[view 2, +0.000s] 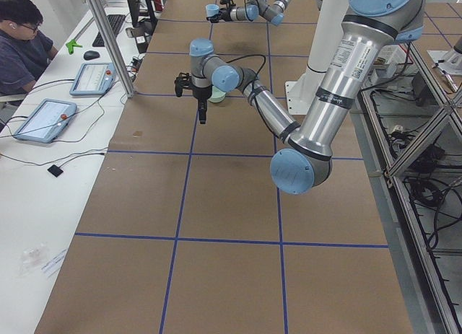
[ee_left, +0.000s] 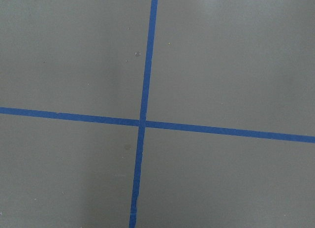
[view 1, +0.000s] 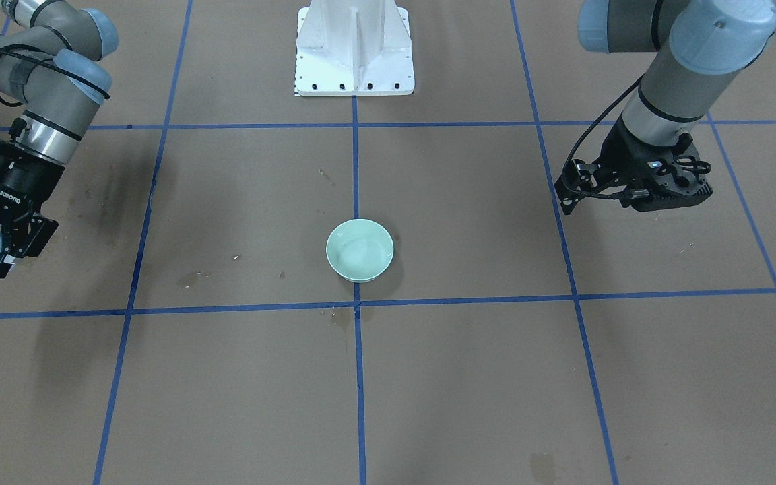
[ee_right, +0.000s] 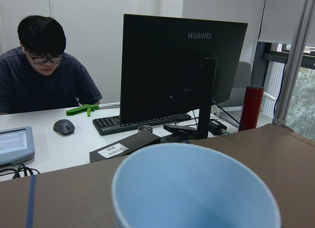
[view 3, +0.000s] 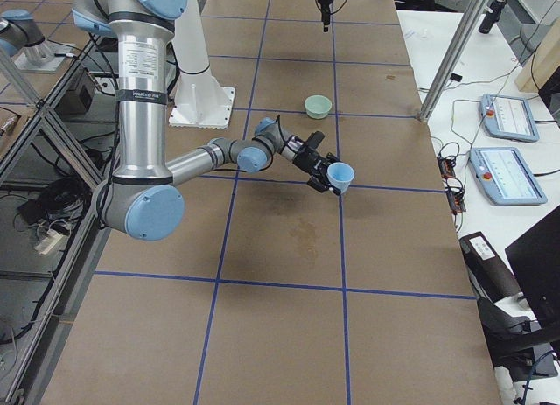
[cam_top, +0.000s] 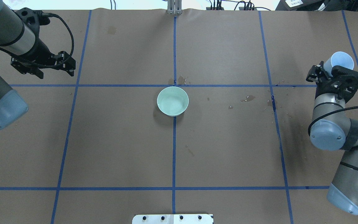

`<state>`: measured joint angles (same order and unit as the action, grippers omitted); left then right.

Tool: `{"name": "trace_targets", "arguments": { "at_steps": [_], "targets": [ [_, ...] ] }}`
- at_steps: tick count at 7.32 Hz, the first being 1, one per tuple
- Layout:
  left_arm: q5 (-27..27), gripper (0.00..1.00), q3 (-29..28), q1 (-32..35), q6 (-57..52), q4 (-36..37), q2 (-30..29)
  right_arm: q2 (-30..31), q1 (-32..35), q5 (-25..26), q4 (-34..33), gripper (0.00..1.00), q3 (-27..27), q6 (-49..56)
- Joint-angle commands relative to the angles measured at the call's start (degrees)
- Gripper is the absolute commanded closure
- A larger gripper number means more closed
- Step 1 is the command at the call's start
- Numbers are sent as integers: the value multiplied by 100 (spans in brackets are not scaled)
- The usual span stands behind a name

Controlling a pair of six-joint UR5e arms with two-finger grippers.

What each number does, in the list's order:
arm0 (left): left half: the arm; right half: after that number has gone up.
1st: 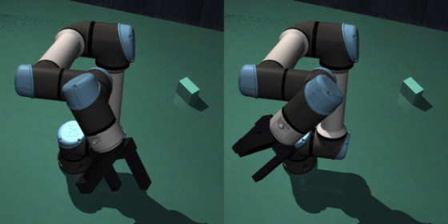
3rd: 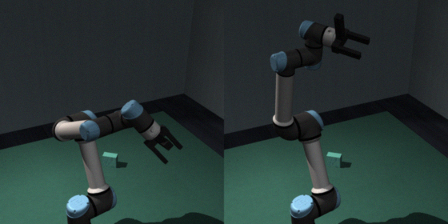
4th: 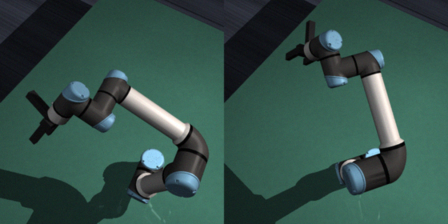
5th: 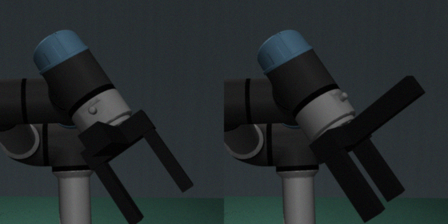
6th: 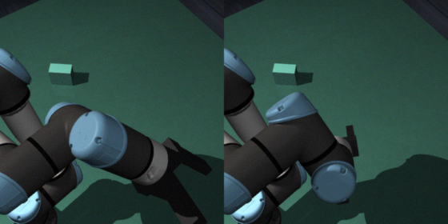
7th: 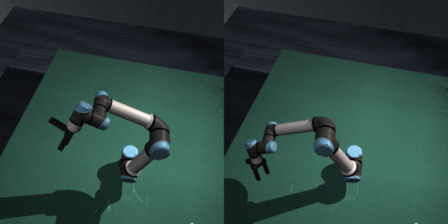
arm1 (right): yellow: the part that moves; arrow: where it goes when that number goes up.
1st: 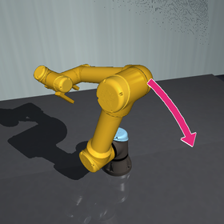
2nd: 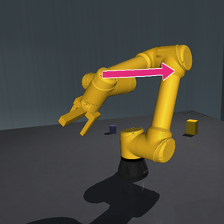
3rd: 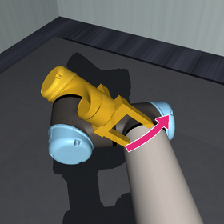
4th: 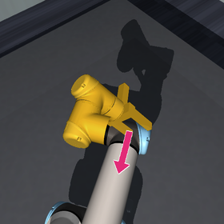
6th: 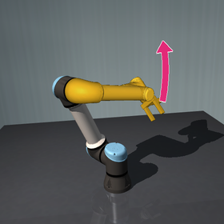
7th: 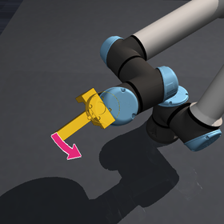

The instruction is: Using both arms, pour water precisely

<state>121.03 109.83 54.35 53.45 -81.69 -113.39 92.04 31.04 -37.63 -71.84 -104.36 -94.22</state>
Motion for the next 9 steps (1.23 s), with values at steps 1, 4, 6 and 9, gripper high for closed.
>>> {"name": "trace_targets", "arguments": {
  "at_steps": [1, 4, 6, 9],
  "targets": [
    [0, 0, 3, -3, 17, 4, -7, -46, -449, 440, 12, 100, 616, -491],
    [-9, 0, 47, 6, 43, 4, 2, 164, -634, 468, 4, 100, 776, -992],
    [-9, 0, 47, -3, 78, 4, -7, 532, -643, 432, 47, 100, 786, -1098],
    [-9, 0, 47, -3, 78, 4, -7, 552, -809, 441, 56, 100, 768, -1274]
  ]
}}
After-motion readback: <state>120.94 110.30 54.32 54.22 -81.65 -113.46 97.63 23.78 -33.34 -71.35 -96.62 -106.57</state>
